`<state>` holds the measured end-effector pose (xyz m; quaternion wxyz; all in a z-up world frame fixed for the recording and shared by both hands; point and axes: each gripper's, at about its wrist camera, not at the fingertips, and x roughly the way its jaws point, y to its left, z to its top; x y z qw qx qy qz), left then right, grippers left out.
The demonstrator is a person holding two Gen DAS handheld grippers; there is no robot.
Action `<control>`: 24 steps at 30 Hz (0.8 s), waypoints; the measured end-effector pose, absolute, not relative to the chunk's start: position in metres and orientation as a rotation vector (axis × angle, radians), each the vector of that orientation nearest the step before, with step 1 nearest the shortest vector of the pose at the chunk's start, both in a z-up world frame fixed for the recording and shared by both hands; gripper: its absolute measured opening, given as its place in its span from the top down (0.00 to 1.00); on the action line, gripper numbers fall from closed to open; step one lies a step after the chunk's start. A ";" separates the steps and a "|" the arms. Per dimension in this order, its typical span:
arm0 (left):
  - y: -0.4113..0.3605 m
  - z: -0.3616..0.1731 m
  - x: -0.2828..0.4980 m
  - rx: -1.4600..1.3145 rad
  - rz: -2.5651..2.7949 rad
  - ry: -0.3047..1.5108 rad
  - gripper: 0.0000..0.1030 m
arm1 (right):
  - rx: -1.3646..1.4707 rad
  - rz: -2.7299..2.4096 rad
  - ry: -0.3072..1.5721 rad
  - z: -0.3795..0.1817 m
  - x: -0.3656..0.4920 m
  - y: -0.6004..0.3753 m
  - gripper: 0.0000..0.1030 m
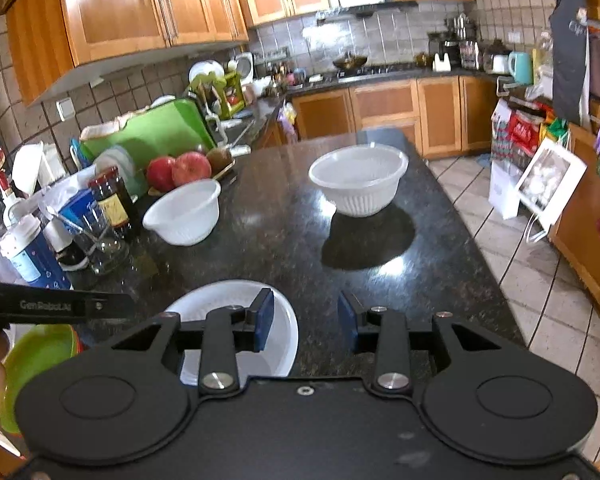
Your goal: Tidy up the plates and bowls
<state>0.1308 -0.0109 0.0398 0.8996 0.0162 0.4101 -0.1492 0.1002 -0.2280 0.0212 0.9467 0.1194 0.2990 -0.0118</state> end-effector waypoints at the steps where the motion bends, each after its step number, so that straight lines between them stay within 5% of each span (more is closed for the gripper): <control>1: -0.009 0.043 0.131 0.038 -0.316 0.838 0.71 | 0.233 -0.030 0.598 0.025 0.098 -0.228 0.64; 24: -0.068 0.079 0.191 0.115 -0.447 0.827 0.71 | 0.251 -0.022 0.564 0.072 0.108 -0.326 0.64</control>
